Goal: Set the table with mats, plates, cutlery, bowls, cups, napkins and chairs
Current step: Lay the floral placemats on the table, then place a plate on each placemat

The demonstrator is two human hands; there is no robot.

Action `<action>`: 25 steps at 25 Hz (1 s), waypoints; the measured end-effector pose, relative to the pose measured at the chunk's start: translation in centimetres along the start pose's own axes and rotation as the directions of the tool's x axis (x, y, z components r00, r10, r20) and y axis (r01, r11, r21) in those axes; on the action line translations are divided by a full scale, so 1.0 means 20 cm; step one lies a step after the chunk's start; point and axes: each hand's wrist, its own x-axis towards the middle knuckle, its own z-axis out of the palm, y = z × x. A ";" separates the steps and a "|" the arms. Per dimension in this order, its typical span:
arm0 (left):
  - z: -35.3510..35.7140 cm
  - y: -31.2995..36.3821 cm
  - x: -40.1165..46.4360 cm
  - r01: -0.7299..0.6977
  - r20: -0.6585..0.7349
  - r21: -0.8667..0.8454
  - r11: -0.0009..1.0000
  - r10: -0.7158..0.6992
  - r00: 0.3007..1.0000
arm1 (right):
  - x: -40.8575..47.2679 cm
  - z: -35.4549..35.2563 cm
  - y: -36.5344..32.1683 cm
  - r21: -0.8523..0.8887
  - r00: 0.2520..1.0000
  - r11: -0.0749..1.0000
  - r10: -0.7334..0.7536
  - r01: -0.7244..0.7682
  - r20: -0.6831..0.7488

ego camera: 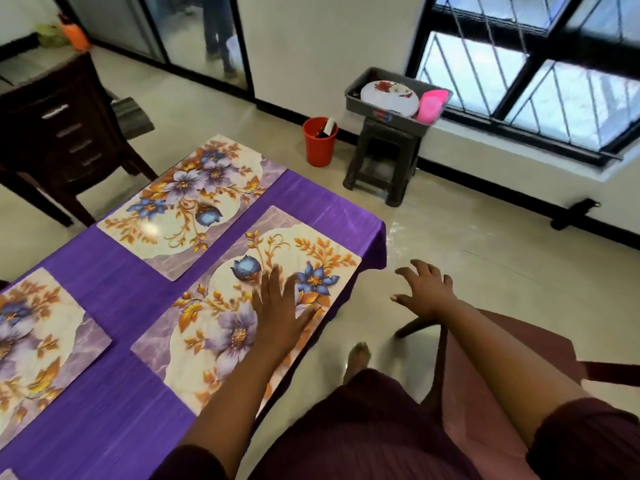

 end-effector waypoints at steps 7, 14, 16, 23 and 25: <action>0.20 0.40 0.55 -0.133 0.130 0.098 0.986 0.119 0.984 | 0.35 -0.08 0.34 0.074 0.999 0.997 0.037 -0.038 0.007; 0.37 0.88 1.16 -0.292 0.260 0.210 0.933 0.235 0.937 | 0.66 -0.27 0.81 0.183 0.994 0.980 0.094 -0.084 -0.047; 0.41 1.04 1.30 -0.323 0.226 0.191 0.927 0.278 0.934 | 0.71 -0.35 0.97 0.185 0.988 0.977 0.127 -0.109 -0.089; 0.51 1.47 1.57 -0.442 0.234 0.218 0.870 0.393 0.889 | 0.76 -0.49 1.35 0.318 0.951 0.931 0.246 -0.178 -0.189; 0.52 1.54 1.64 -0.454 0.247 0.231 0.861 0.400 0.883 | 0.80 -0.53 1.39 0.339 0.949 0.926 0.245 -0.167 -0.200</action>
